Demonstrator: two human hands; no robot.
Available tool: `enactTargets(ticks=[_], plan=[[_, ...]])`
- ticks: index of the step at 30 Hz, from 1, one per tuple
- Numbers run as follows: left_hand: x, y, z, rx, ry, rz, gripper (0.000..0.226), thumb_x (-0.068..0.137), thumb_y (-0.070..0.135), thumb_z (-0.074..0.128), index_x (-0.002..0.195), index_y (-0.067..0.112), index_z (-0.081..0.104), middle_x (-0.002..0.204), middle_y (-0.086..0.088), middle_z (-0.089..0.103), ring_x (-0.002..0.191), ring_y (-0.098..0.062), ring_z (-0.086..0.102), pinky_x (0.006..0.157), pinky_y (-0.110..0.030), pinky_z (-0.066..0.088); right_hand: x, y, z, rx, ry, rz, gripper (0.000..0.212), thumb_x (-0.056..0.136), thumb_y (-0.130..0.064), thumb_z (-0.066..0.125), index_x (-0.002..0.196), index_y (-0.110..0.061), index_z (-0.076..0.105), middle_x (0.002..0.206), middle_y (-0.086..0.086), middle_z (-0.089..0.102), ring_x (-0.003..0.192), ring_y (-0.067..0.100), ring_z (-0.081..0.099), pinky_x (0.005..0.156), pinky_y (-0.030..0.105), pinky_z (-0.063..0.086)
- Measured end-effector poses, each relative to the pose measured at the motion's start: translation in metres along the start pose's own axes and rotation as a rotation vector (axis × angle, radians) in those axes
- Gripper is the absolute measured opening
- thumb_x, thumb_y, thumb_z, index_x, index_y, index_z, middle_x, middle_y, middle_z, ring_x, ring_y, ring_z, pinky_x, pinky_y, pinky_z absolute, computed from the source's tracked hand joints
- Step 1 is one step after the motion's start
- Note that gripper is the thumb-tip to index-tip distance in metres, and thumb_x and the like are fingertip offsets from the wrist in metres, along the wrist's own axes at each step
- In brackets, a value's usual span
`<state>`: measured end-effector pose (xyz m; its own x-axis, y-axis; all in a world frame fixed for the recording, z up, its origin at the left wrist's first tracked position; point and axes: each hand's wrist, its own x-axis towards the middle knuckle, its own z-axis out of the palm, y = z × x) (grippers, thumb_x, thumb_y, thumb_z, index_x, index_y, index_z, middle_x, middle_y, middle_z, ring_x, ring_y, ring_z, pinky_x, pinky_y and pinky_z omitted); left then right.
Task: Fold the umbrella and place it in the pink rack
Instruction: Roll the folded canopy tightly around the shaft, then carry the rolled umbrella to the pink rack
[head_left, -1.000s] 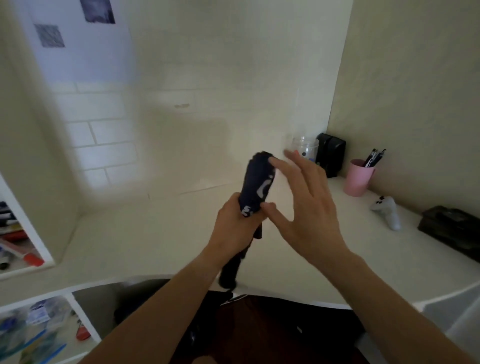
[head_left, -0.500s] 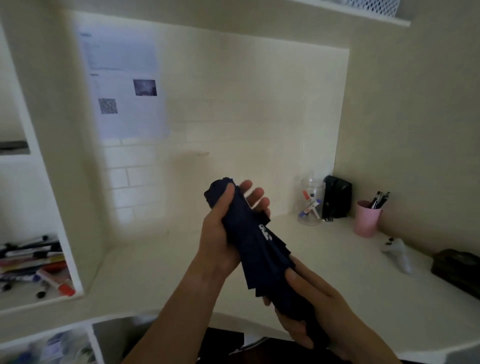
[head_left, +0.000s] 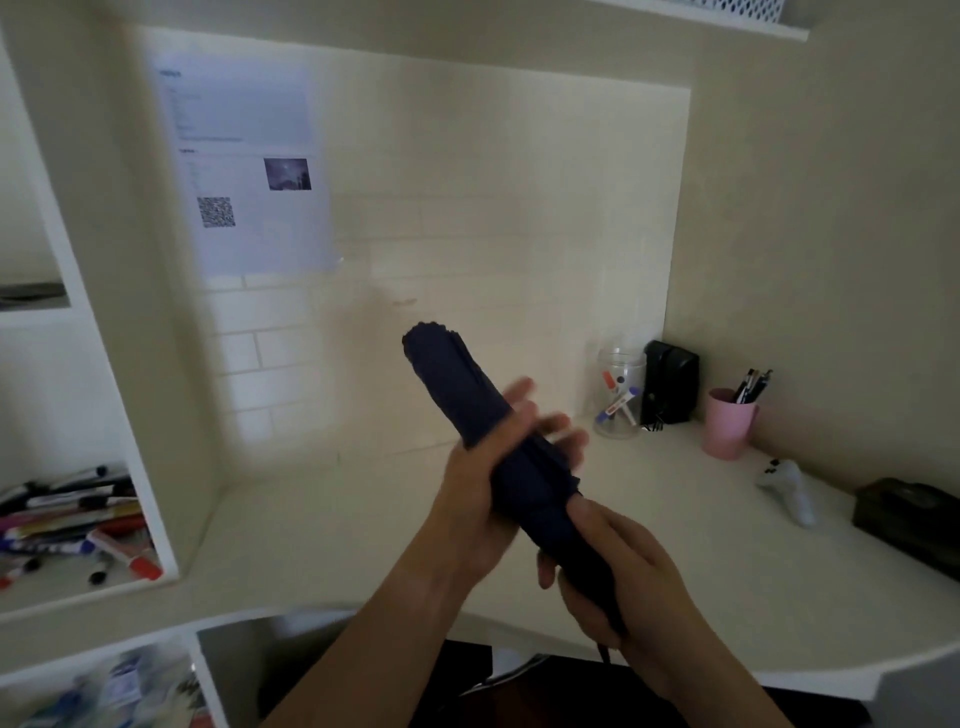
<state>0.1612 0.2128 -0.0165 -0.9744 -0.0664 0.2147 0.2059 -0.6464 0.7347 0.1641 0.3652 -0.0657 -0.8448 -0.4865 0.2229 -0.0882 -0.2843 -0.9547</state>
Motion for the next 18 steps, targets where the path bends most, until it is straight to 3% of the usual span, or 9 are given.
enactTargets(ticks=[3, 5, 7, 9, 11, 13, 16, 18], plan=[[0.005, -0.010, 0.007, 0.086, 0.206, 0.020, 0.028, 0.077, 0.025, 0.085, 0.084, 0.007, 0.064, 0.071, -0.009, 0.061, 0.062, -0.023, 0.064, 0.060, -0.033, 0.057, 0.002, 0.002, 0.007, 0.016, 0.086, 0.054, 0.049, 0.091, -0.043, 0.057, 0.103, 0.005, 0.061, 0.081, 0.029, 0.069, 0.043, 0.026, 0.049, 0.039, 0.027, 0.041], [0.010, -0.008, 0.008, 0.077, 0.317, 0.062, 0.031, 0.073, 0.027, 0.087, 0.074, 0.010, 0.061, 0.063, -0.005, 0.060, 0.057, -0.021, 0.063, 0.054, -0.029, 0.055, -0.003, 0.008, 0.008, -0.047, 0.188, 0.026, 0.040, 0.091, -0.039, 0.058, 0.101, 0.000, 0.059, 0.072, 0.022, 0.064, 0.041, 0.023, 0.042, 0.039, 0.024, 0.035], [0.007, -0.010, 0.004, 0.020, 0.258, 0.086, 0.031, 0.070, 0.031, 0.085, 0.074, 0.012, 0.061, 0.065, -0.004, 0.060, 0.058, -0.020, 0.062, 0.058, -0.030, 0.056, -0.008, 0.014, 0.008, 0.026, 0.273, 0.032, 0.030, 0.096, -0.031, 0.057, 0.101, -0.001, 0.057, 0.064, 0.019, 0.051, 0.039, 0.017, 0.031, 0.038, 0.021, 0.025], [-0.001, -0.016, -0.001, -0.041, 0.093, 0.076, 0.028, 0.075, 0.032, 0.083, 0.081, 0.011, 0.064, 0.072, -0.006, 0.062, 0.066, -0.022, 0.064, 0.072, -0.036, 0.059, -0.009, 0.017, 0.006, 0.177, 0.304, 0.088, 0.029, 0.099, -0.029, 0.054, 0.095, 0.000, 0.054, 0.060, 0.016, 0.043, 0.039, 0.015, 0.025, 0.037, 0.019, 0.020], [-0.010, -0.025, -0.007, -0.110, -0.096, 0.030, 0.032, 0.076, 0.030, 0.086, 0.092, 0.009, 0.068, 0.082, -0.010, 0.066, 0.078, -0.026, 0.067, 0.084, -0.040, 0.058, -0.009, 0.017, 0.007, 0.312, 0.275, 0.201, 0.032, 0.101, -0.032, 0.051, 0.086, -0.004, 0.053, 0.056, 0.012, 0.039, 0.036, 0.013, 0.022, 0.034, 0.017, 0.018], [-0.018, -0.032, -0.007, -0.127, -0.191, 0.001, 0.031, 0.073, 0.024, 0.088, 0.092, 0.008, 0.068, 0.084, -0.011, 0.065, 0.079, -0.026, 0.066, 0.085, -0.039, 0.057, -0.010, 0.018, 0.009, 0.360, 0.233, 0.280, 0.033, 0.102, -0.032, 0.044, 0.082, -0.006, 0.052, 0.054, 0.007, 0.037, 0.035, 0.011, 0.021, 0.032, 0.018, 0.018], [-0.026, -0.032, 0.006, -0.017, -0.105, 0.009, 0.022, 0.080, 0.018, 0.081, 0.077, 0.011, 0.061, 0.068, -0.006, 0.053, 0.058, -0.020, 0.054, 0.064, -0.034, 0.053, -0.014, 0.022, 0.011, 0.168, 0.236, 0.276, 0.038, 0.104, -0.034, 0.039, 0.086, -0.003, 0.053, 0.054, 0.011, 0.045, 0.038, 0.016, 0.027, 0.035, 0.022, 0.023], [-0.031, -0.029, 0.009, 0.160, 0.029, 0.032, 0.030, 0.082, 0.018, 0.081, 0.067, 0.013, 0.057, 0.061, -0.007, 0.050, 0.051, -0.021, 0.049, 0.057, -0.033, 0.047, -0.021, 0.023, 0.009, -0.094, 0.289, 0.211, 0.046, 0.106, -0.038, 0.037, 0.097, 0.001, 0.060, 0.065, 0.016, 0.067, 0.048, 0.027, 0.054, 0.048, 0.031, 0.046]])
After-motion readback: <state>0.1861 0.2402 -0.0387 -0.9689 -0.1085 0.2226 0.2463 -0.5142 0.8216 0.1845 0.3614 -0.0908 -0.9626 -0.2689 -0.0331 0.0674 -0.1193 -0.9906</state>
